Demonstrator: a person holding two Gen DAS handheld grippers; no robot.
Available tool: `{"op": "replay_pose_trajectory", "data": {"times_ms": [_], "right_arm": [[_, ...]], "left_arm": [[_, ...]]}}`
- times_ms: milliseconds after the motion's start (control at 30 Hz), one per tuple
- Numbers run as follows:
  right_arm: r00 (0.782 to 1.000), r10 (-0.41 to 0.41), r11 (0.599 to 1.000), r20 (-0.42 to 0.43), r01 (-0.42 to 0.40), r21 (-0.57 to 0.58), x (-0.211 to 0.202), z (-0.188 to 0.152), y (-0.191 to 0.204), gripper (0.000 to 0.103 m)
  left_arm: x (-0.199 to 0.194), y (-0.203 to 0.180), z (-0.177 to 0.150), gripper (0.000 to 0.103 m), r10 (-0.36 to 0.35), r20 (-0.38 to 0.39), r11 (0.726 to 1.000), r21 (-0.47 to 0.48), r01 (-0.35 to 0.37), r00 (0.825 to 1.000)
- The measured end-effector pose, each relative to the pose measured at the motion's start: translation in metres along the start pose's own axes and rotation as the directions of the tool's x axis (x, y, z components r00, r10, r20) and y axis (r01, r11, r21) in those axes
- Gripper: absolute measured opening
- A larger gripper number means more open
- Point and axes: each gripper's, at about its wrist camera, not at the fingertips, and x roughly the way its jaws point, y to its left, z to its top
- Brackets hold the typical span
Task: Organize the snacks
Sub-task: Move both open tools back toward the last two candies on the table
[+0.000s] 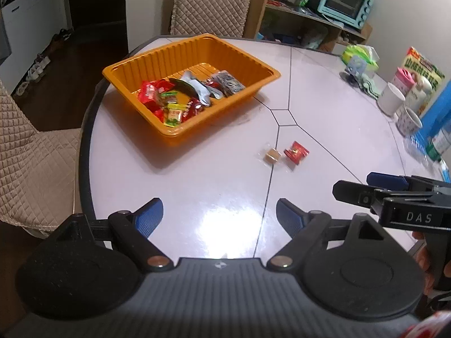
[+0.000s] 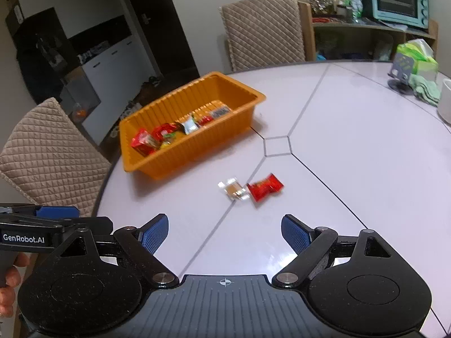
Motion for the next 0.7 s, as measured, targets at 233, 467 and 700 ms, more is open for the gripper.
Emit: {"op": "replay_pose_trajectory", "data": {"times_ms": [233, 467, 700], "right_arm": [[0.998, -0.059, 0.998, -0.012, 0.059, 0.013, -0.005, -0.010, -0.015, 0.087], [0.992, -0.119, 0.993, -0.045, 0.119, -0.005, -0.001, -0.018, -0.024, 0.087], [0.989, -0.115, 0.993, -0.092, 0.116, 0.013, 0.010, -0.021, -0.037, 0.087]], "left_arm": [[0.007, -0.020, -0.007, 0.086, -0.011, -0.012, 0.999, 0.036, 0.012, 1.000], [0.019, -0.037, -0.010, 0.086, 0.000, -0.038, 0.996, 0.084, 0.004, 0.999], [0.035, -0.047, -0.007, 0.086, -0.012, -0.041, 0.995, 0.102, 0.016, 0.999]]}}
